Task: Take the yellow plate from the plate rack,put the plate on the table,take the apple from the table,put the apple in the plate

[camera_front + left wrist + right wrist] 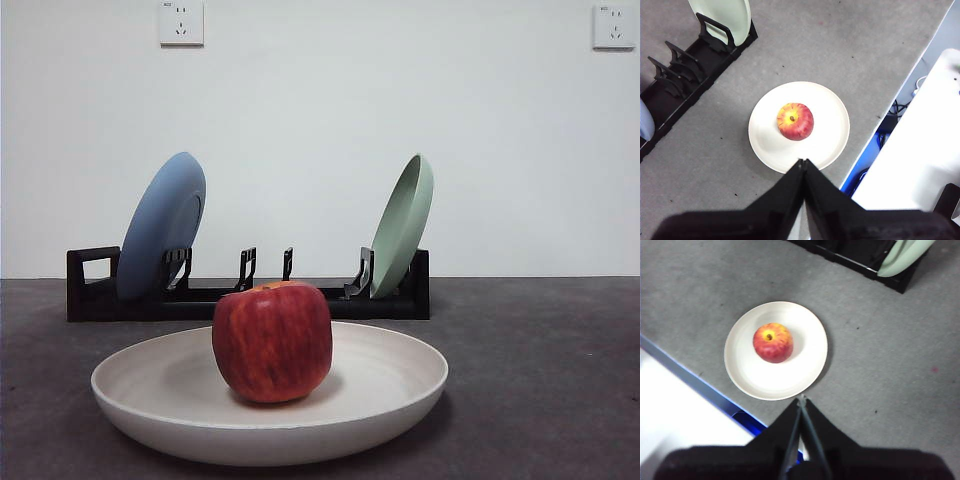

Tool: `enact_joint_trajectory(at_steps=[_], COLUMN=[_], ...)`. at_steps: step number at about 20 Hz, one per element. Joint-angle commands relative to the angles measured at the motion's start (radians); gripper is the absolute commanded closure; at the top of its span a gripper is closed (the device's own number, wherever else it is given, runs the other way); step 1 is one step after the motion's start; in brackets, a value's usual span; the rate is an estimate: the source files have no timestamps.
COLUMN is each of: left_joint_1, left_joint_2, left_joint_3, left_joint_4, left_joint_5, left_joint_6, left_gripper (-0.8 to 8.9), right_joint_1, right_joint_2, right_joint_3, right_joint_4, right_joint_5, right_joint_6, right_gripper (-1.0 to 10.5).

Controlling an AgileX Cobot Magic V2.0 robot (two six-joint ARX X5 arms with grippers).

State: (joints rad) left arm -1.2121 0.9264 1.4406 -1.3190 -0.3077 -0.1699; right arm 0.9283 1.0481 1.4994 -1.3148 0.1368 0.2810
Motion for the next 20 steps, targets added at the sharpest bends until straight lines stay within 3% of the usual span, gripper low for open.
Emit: enact_joint_trajectory(at_steps=[1, 4, 7, 11, 14, 17, 20], left_joint_1=[0.014, 0.066, 0.173, 0.482, 0.769, 1.013, 1.123], left_joint_2=[0.015, 0.027, 0.031, 0.008, -0.085, -0.296, -0.508], left_joint_3=[-0.001, -0.001, -0.002, -0.035, -0.195, -0.520, -0.856], left_joint_4=[0.009, 0.014, 0.004, 0.075, 0.299, 0.620, 0.892], left_joint_5=[-0.007, -0.001, -0.019, 0.040, 0.239, 0.415, 0.413], left_joint_6=[-0.013, 0.006, 0.136, 0.194, 0.341, 0.353, 0.353], left_gripper=[8.15, 8.15, 8.15, 8.14, 8.14, 8.14, 8.14], right_joint_1=[0.001, 0.001, 0.001, 0.001, 0.001, 0.001, 0.001], right_joint_2=[0.003, 0.003, 0.003, 0.003, 0.003, 0.003, 0.003], right_joint_3=[-0.005, -0.005, -0.005, -0.005, -0.005, -0.005, -0.005], right_joint_4=[0.005, 0.004, 0.005, 0.004, 0.004, 0.005, 0.005], right_joint_5=[0.029, 0.072, 0.103, 0.107, 0.107, 0.107, 0.107], right_joint_6=[0.006, 0.006, 0.006, 0.006, 0.006, 0.006, 0.006], right_gripper=[9.5, 9.5, 9.5, 9.5, 9.5, 9.5, 9.5])
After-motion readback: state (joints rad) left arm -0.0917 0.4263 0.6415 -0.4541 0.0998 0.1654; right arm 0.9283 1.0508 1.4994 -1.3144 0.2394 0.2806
